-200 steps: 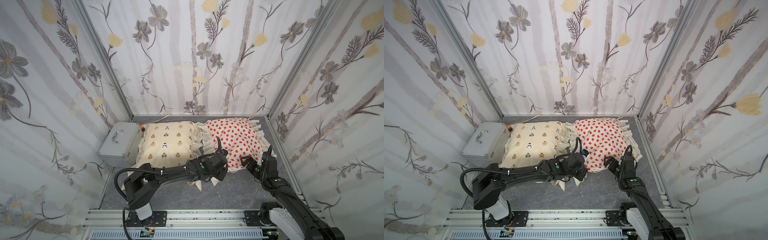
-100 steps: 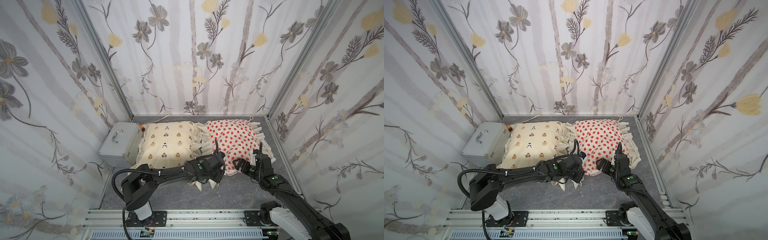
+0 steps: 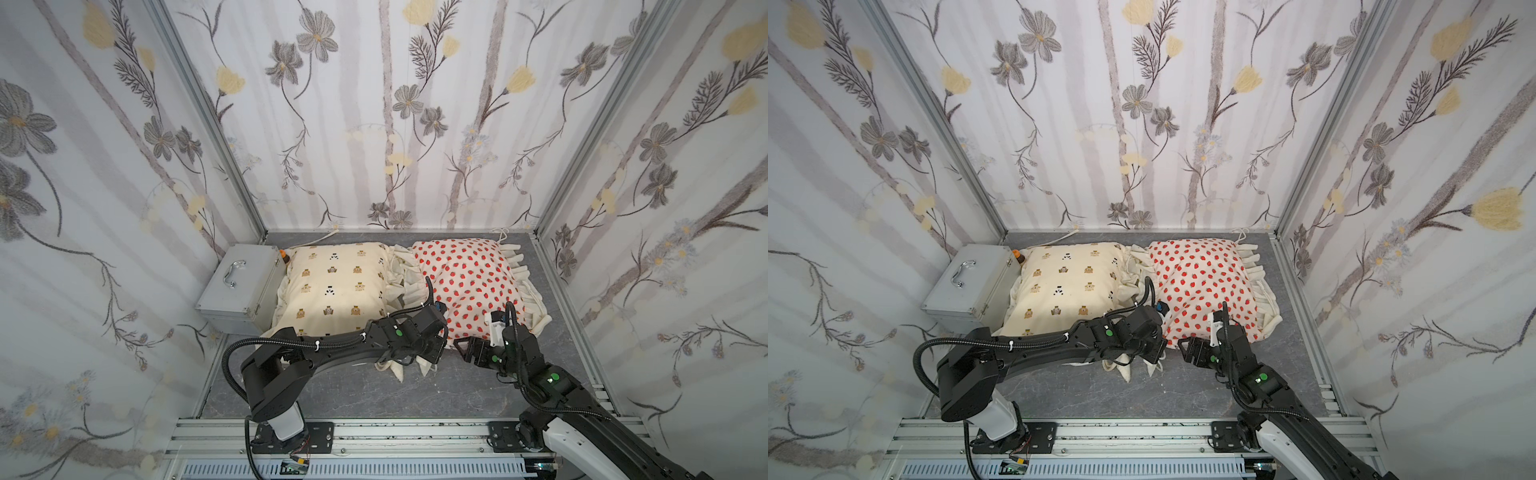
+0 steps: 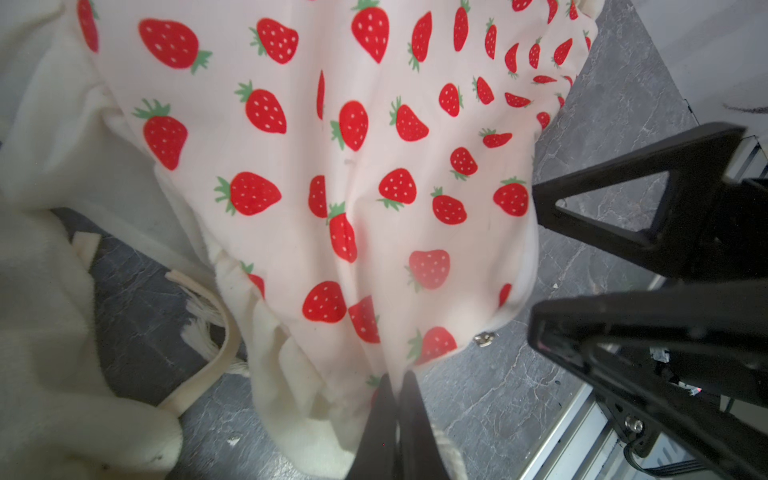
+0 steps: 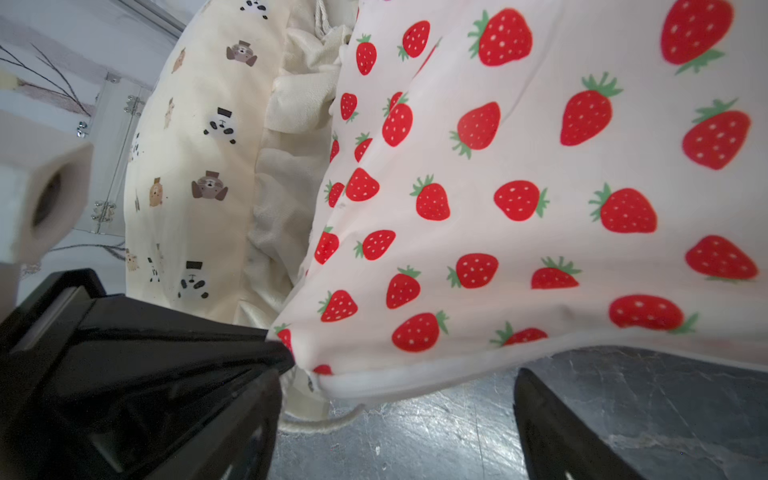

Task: Zip up pillowcases
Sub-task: Zip the zipper on the pillowcase.

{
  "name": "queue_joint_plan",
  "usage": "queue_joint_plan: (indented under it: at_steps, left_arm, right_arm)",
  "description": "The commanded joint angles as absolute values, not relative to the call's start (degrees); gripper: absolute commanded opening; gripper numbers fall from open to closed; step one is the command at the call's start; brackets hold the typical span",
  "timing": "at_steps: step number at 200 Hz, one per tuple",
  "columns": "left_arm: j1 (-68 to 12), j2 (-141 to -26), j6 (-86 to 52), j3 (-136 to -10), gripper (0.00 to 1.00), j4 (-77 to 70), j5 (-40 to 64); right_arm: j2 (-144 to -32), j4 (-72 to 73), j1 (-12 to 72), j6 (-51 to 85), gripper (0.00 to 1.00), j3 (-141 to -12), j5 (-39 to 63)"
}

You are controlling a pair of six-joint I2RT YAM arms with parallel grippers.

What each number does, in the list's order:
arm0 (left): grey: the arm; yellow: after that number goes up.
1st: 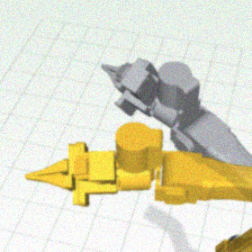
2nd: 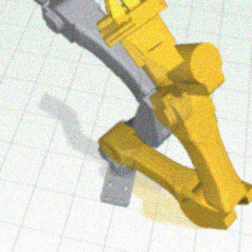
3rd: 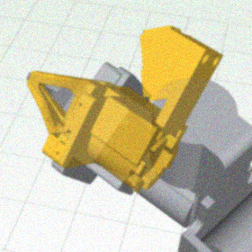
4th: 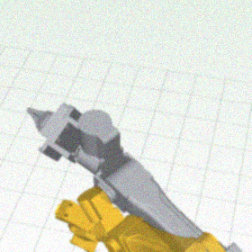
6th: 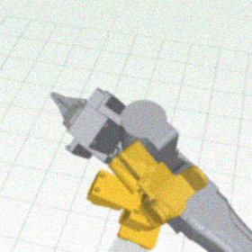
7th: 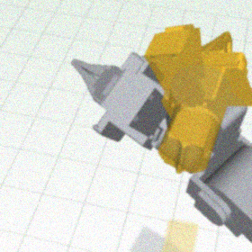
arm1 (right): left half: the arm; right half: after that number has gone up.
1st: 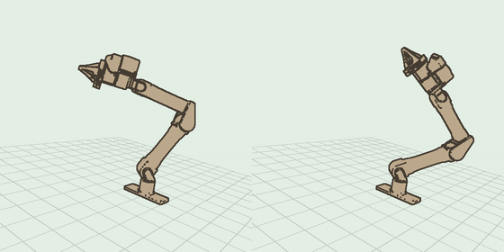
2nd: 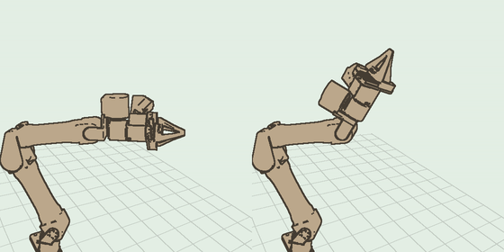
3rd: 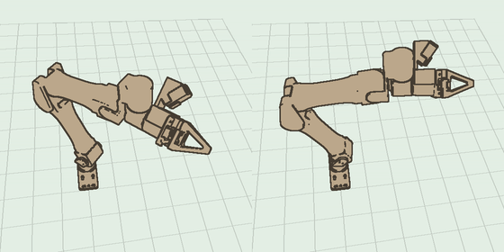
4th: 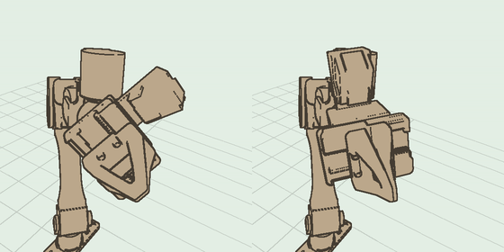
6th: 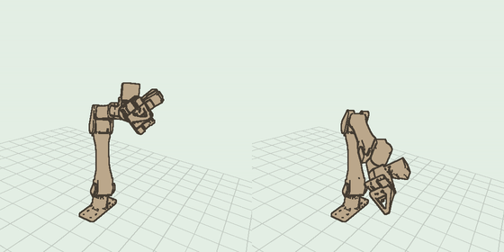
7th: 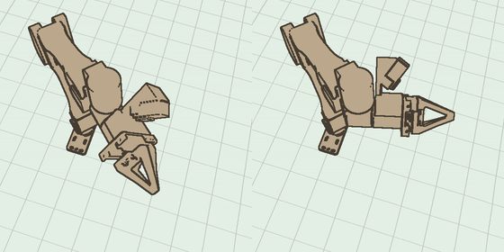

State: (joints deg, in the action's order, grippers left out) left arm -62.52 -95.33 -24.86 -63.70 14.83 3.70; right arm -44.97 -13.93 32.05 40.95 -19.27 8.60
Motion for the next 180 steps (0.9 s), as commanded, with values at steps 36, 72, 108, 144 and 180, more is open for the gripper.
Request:
queue_joint_plan:
  at_steps: [36, 72, 108, 144, 180]
  left_arm:
    - [-62.5, -95.6, -25.7, -64.9, 0.0, 16.0, 4.0]
    - [-62.4, -95.5, -25.7, -65.0, 0.0, 16.3, 3.7]
    - [-62.4, -95.3, -25.4, -65.2, 0.0, 16.3, 3.6]
    - [-62.4, -95.3, -25.3, -65.3, 0.0, 16.2, 4.0]
    - [-62.3, -95.3, -25.1, -65.4, 0.0, 16.4, 4.1]
  right_arm:
    - [-44.4, -10.3, 40.6, 45.0, 0.63, -18.6, 4.8]
    - [-46.9, -7.4, 44.0, 46.6, 0.55, -18.3, 2.8]
    - [-49.6, -4.4, 46.0, 46.3, 0.47, -17.9, 3.2]
    - [-50.9, 0.1, 45.9, 46.2, 0.39, -16.9, 4.3]
    - [-53.2, 1.5, 45.8, 46.2, 0.34, -17.0, 4.8]
